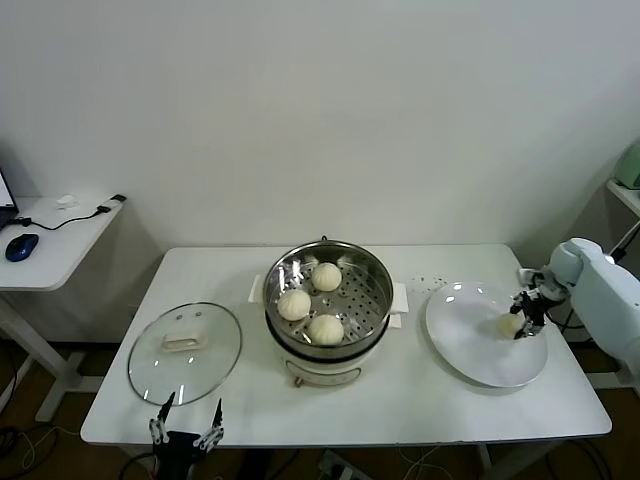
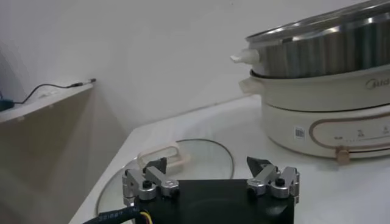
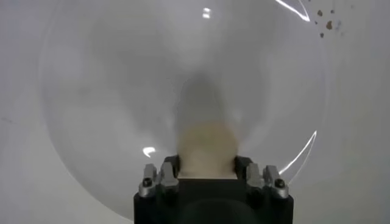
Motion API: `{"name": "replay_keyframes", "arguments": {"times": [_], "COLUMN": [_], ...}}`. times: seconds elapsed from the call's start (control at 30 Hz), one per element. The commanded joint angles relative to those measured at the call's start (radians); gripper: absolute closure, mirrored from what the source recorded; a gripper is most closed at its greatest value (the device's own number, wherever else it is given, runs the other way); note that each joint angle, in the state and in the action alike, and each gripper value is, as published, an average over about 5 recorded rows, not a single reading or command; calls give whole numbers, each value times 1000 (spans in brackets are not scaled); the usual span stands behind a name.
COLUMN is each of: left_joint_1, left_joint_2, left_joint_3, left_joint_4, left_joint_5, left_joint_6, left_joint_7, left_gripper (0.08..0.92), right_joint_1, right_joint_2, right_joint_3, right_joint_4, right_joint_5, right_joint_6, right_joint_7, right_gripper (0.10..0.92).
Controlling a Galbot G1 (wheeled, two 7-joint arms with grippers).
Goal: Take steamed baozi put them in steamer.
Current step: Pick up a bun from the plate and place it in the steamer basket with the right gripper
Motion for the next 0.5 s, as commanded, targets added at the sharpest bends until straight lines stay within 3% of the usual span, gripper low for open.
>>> {"name": "replay_keyframes", "arguments": {"times": [0.03, 0.23, 0.5], "left_joint_1": [3, 10, 4], "left_joint_2": [0, 0, -1], "left_joint_3": [0, -2, 18], "left_joint_4": [-1, -5, -8], "left_joint_5": [0, -2, -6], "left_joint_6": [-2, -4, -7], "left_joint_7": [0, 0, 1], "left_gripper": [177, 177, 177], "right_joint_1": [8, 78, 475], "right_joint_2": [11, -29, -56], "right_joint_3": [10, -107, -653], "right_joint_4": [-20, 42, 233], "right_joint_5": [0, 149, 672], "right_joint_6": [2, -36, -193], "right_joint_7": [-8, -13, 9], "right_gripper": [456, 470, 469]}}
